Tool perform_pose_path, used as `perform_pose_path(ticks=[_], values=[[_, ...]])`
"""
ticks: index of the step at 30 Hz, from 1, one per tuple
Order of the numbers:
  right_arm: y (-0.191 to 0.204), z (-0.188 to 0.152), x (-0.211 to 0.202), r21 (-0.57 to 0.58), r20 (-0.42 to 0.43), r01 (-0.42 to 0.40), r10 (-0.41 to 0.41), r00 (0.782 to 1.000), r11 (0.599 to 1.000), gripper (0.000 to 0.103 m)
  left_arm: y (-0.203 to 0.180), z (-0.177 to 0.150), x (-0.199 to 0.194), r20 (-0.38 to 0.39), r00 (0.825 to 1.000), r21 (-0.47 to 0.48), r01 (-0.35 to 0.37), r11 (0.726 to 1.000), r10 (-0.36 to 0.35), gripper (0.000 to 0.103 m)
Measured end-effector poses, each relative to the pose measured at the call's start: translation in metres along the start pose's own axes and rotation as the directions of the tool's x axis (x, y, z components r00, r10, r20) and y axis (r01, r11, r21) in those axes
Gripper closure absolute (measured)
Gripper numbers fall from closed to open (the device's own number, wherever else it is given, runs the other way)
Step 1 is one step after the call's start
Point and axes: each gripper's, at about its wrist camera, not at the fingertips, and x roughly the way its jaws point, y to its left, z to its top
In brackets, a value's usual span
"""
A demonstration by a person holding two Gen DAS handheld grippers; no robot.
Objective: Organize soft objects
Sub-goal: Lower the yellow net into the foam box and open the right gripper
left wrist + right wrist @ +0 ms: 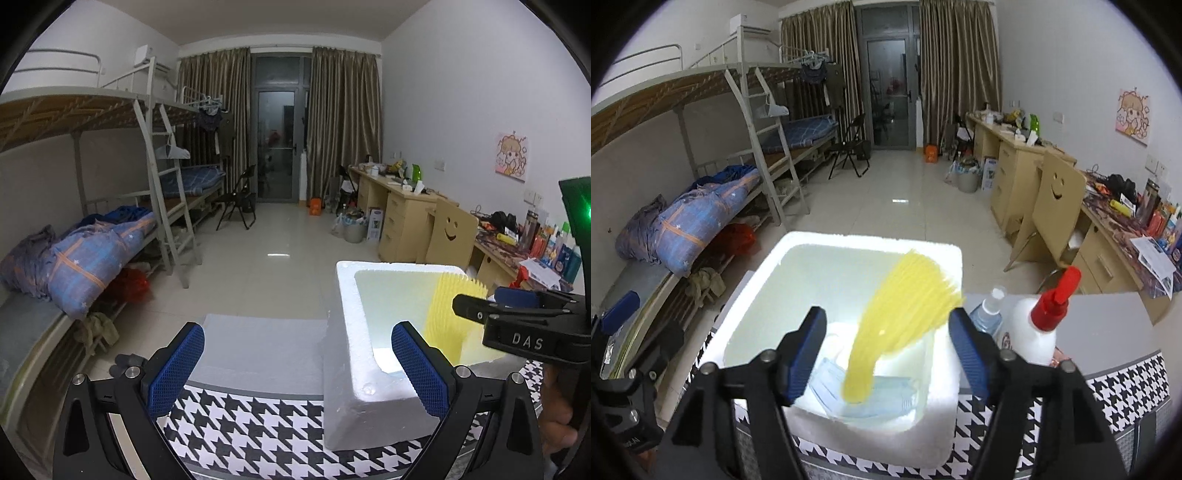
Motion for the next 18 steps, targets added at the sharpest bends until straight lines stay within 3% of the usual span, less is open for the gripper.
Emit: perform_pose_path(ticks=[12,15,18], values=[[-0.003,0.001,-0.028,-0.016,0.055,-0.014,0.015,0.998,1.000,0.027,0.002,-0.005,-0.013,0.005,1.000,-0.018,-0.005,1.000,0.005,0.001],[-0.007,0.006,-0.038,-0.008,0.082,-0.018,0.019,0.996,1.000,0.022,0.000,-0.007,-0.016,0.002,1.000,-0.022,0.008,1.000,-0.008,0.001],[-0.003,0.006,-0.029,-0.026,0.048,-0.024,0.025,0.999,0.999,0.018,-0.002,-0.008,-0.020,0.004,1.000,-0.022,0.004,1.000,-0.004,0.001]])
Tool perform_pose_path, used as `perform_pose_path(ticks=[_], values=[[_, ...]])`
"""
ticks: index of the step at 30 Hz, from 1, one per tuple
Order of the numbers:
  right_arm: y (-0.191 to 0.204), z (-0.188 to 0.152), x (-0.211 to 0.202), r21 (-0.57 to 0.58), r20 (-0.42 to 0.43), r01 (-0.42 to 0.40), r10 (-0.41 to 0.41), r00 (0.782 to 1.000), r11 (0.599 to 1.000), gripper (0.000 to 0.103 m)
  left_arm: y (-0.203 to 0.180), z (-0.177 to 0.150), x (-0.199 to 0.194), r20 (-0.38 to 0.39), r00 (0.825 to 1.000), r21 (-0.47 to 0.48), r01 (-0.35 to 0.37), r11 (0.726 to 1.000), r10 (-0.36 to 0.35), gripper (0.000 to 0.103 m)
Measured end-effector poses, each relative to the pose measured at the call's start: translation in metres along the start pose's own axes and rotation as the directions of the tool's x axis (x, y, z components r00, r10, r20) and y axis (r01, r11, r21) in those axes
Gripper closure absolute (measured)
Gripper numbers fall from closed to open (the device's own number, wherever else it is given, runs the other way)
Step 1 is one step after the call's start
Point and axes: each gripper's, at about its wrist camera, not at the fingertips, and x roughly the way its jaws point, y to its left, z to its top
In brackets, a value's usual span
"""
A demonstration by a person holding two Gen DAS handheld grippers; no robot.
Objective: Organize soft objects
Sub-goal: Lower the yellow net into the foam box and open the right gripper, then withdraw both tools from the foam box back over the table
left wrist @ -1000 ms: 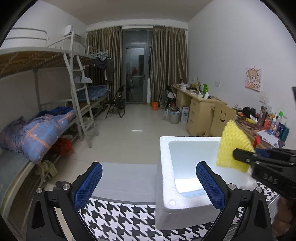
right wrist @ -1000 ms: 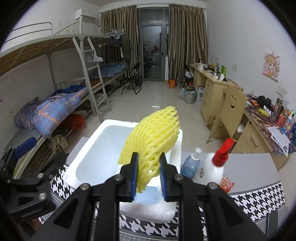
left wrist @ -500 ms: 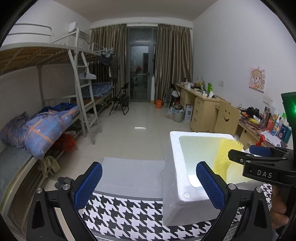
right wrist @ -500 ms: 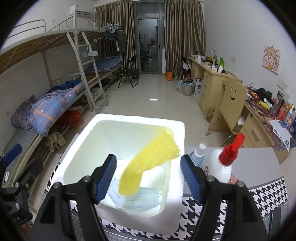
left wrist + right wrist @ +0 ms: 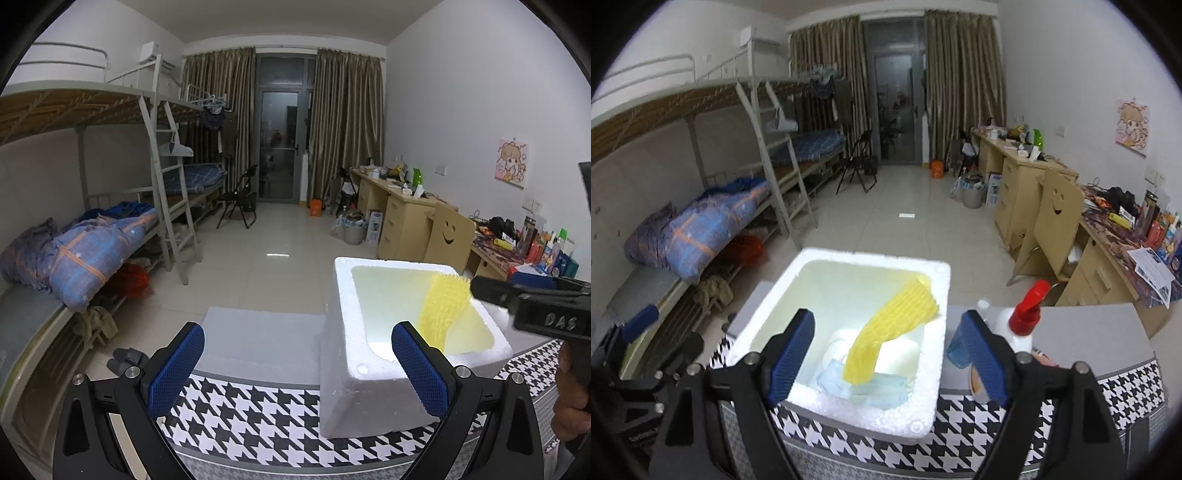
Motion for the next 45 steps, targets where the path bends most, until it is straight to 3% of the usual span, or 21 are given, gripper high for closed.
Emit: perform_pose_path(ticks=[6,20,45], values=[[-0.002,-0.009,-0.006,0.010,0.017,-0.019,0.019,1.000,1.000,0.018,-0.002,-0.003,-0.008,0.009,1.000,-0.006,0.000,1.000,0.000,0.001],[-0.015,-0.029,-0.069,0.046,0.110,-0.038,0.033,0.993,0.998,0.018,-0.013,-0.011,-0.046,0.046,0.998,0.019,0.041,0.999,-0.041,0.001],[-0.014,-0.076,-0.158,0.027,0.254,0.042,-0.048,0.966,0.999,0.015,-0.050,-0.030,-0.131,0.110,0.981,0.054,0.152,0.987,-0.157,0.001]])
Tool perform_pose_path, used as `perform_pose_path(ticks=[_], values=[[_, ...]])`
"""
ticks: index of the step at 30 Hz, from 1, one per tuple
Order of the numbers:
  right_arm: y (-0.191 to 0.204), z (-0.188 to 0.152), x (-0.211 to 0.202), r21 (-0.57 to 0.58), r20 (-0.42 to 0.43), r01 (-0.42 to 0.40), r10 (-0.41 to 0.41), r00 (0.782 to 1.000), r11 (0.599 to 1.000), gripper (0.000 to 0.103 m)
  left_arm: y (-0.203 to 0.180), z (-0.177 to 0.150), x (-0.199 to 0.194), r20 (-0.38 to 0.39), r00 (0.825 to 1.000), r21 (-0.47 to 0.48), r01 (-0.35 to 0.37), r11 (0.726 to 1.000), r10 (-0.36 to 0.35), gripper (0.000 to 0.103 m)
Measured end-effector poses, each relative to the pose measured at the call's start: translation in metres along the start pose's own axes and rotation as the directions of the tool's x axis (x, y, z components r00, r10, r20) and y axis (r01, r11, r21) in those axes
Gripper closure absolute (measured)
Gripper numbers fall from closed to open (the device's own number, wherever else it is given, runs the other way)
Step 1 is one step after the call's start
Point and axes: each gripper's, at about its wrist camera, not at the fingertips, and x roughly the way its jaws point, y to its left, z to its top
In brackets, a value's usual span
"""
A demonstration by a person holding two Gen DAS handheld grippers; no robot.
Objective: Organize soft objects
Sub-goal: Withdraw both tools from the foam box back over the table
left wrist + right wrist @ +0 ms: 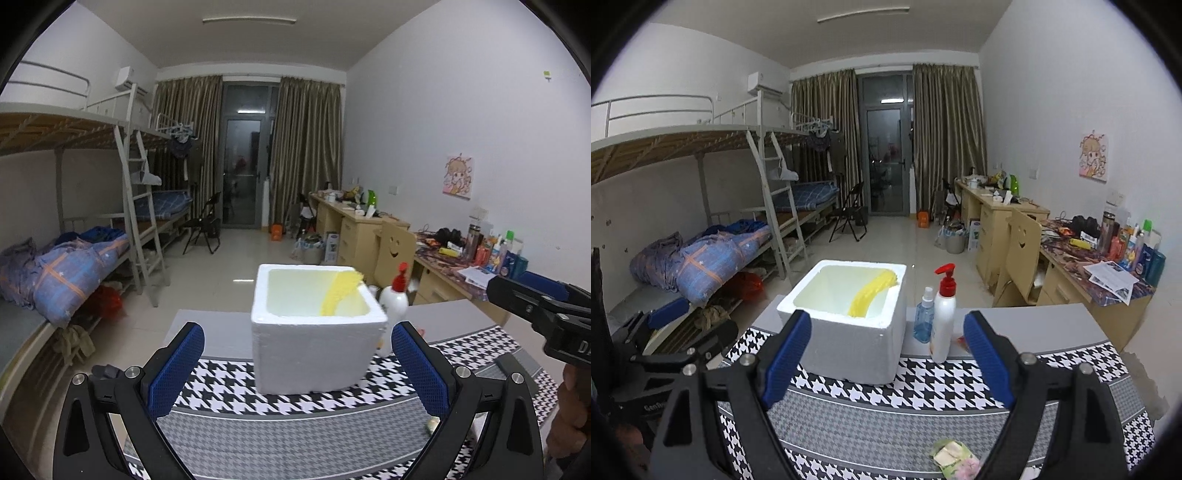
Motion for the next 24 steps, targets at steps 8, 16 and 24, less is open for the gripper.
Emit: perform_pose_path(ticks=[8,16,24], values=[[-0.012,-0.013,-0.021,0.033,0.027,-0.003,0.002,1.000,0.999,0.008,-0.024,-0.009,-0.022,0.011,0.999,0.041,0.031,0.999,-0.032,0.001],[-0.024,-0.032,-0.035,0.050,0.009,0.023,-0.024,1.000,0.998,0.008,-0.034,-0.019,-0.036,0.029,0.998,0.034,0.052,0.998,-0.053,0.001],[-0.033,-0.046,-0.053,0.043,0.017,0.052,-0.053,0.998,0.998,0.008,-0.048,-0.028,-0.046,0.046,0.995,0.047,0.081,0.996,-0.084,0.001]])
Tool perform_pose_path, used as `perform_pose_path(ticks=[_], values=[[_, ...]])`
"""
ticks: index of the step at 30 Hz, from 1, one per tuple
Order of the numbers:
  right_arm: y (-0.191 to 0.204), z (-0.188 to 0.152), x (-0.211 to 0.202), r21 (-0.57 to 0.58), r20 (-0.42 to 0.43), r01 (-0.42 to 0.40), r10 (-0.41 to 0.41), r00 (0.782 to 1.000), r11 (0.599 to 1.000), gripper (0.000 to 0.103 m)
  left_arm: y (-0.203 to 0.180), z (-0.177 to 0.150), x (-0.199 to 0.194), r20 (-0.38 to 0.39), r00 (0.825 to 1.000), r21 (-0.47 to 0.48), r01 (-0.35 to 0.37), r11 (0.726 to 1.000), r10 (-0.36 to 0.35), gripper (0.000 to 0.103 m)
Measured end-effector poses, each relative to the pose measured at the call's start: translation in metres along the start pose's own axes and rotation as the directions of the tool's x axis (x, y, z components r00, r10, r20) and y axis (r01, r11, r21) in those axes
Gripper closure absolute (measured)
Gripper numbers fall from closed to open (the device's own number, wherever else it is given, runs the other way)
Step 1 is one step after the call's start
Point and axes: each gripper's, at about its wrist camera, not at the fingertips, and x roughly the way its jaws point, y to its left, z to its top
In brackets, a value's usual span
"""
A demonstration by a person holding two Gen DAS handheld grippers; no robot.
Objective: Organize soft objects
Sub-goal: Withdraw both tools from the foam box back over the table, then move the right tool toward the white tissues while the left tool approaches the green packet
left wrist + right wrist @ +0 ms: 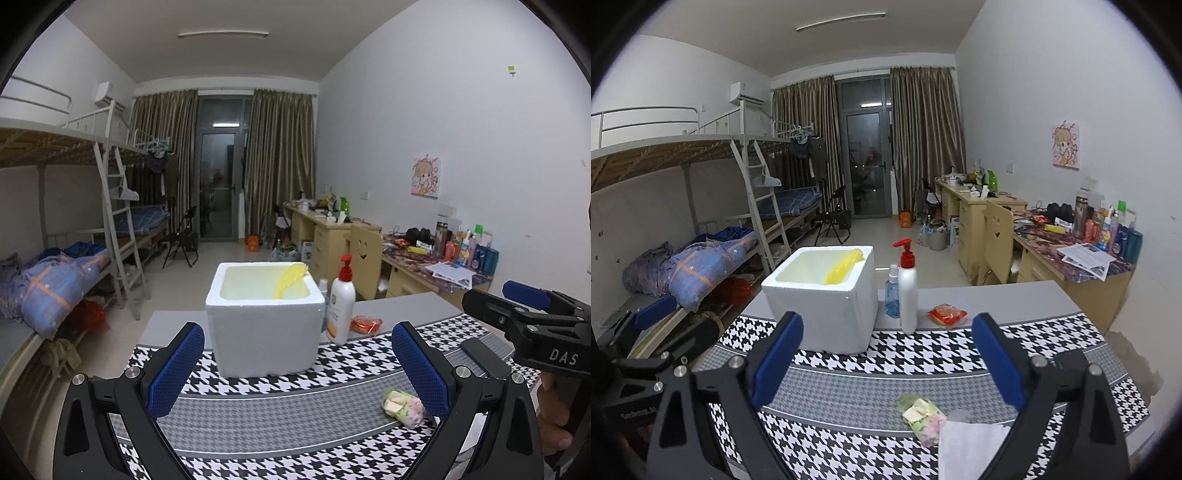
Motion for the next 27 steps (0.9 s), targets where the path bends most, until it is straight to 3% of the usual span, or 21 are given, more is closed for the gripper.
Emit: perform_pose_path(ticks=[10,22,27], values=[[-0.020,-0.017,-0.015,0.015,0.023,0.054,-0.054,0.998,0.998,0.008,-0.017,-0.011,0.005,-0.017,0.999,0.013,0.035,0.999,-0.035,0.001],[-0.049,-0.041,-0.019,0.073,-0.005,0.094,-0.093,0.996,0.993,0.008,-0.032,-0.026,0.006,-0.009,0.997,0.007,0.072,0.997,-0.072,0.001],[-0.055,-0.050,-0.022,0.067,-0.004,0.123,-0.123,0.992,0.990,0.008,-0.045,-0.035,0.012,-0.040,0.994,0.039,0.099,0.994,-0.098,0.001]])
